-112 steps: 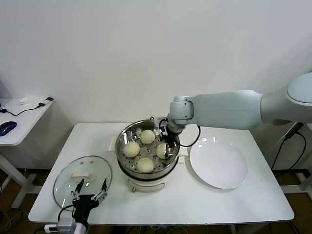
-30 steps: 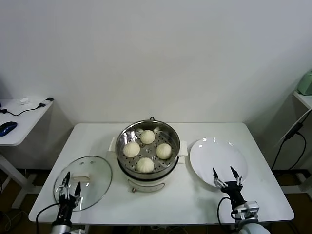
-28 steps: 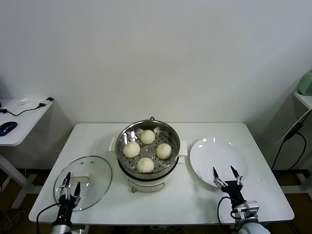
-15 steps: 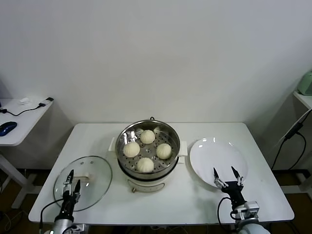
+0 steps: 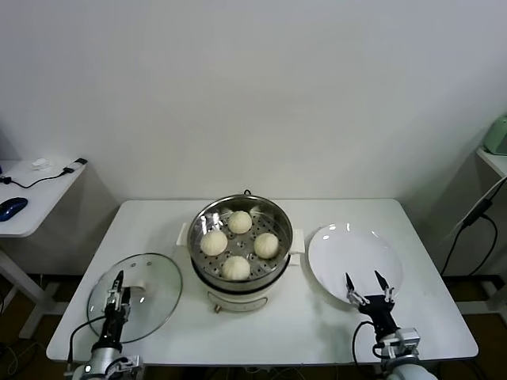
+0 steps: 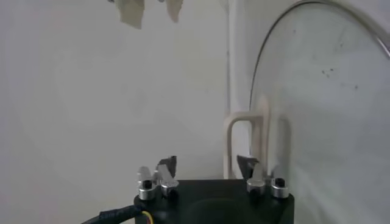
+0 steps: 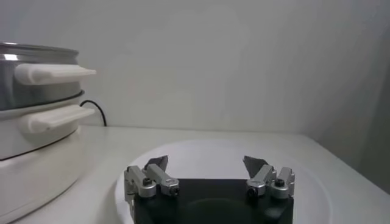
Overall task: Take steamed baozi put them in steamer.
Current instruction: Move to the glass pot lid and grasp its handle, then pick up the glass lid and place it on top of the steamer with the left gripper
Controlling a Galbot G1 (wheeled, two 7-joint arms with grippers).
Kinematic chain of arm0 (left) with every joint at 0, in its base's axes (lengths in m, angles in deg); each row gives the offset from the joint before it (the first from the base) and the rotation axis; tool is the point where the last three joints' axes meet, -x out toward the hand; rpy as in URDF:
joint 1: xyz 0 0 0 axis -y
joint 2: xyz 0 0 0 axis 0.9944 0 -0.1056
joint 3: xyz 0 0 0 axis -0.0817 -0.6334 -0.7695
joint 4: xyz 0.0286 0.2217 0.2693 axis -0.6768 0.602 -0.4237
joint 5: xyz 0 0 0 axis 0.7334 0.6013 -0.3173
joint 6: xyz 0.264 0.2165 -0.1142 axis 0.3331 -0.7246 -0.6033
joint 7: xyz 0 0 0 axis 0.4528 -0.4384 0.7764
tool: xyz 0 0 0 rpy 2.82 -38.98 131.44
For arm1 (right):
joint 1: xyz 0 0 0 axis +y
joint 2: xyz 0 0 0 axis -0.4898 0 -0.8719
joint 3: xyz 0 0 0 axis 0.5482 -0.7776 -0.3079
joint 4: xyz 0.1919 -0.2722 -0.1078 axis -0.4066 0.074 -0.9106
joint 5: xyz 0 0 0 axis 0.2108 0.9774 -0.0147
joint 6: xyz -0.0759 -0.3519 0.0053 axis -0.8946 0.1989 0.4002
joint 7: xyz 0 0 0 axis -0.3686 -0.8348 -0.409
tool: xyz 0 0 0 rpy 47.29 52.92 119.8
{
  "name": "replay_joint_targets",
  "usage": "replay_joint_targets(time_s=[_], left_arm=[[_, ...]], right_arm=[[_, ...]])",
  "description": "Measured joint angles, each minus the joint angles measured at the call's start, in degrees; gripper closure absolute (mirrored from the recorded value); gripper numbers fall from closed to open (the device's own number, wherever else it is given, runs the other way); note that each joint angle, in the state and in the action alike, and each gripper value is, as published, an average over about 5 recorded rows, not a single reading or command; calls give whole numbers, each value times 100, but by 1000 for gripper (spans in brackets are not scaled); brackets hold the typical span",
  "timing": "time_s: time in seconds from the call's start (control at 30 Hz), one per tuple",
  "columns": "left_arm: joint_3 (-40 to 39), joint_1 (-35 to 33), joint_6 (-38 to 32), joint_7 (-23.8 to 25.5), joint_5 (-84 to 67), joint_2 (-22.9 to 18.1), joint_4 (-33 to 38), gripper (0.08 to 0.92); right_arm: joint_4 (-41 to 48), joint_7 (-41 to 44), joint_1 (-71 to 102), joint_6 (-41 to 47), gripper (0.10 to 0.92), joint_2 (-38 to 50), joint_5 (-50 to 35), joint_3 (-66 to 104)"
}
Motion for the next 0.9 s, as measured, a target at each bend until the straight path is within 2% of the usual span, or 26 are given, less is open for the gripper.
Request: replay_joint_targets(time_s=[0.5, 0.6, 0.9], left_arm=[[15, 183, 136, -98, 166, -151, -311, 792], [48, 167, 170, -121, 168, -166, -271, 856], [168, -47, 255, 18, -73, -37, 286, 871]], right_arm=[[2, -5, -5, 24, 203, 9, 88, -17], [-23, -2, 2, 18, 203, 13, 87, 6], [-88, -1, -4, 25, 203, 73, 69, 49]])
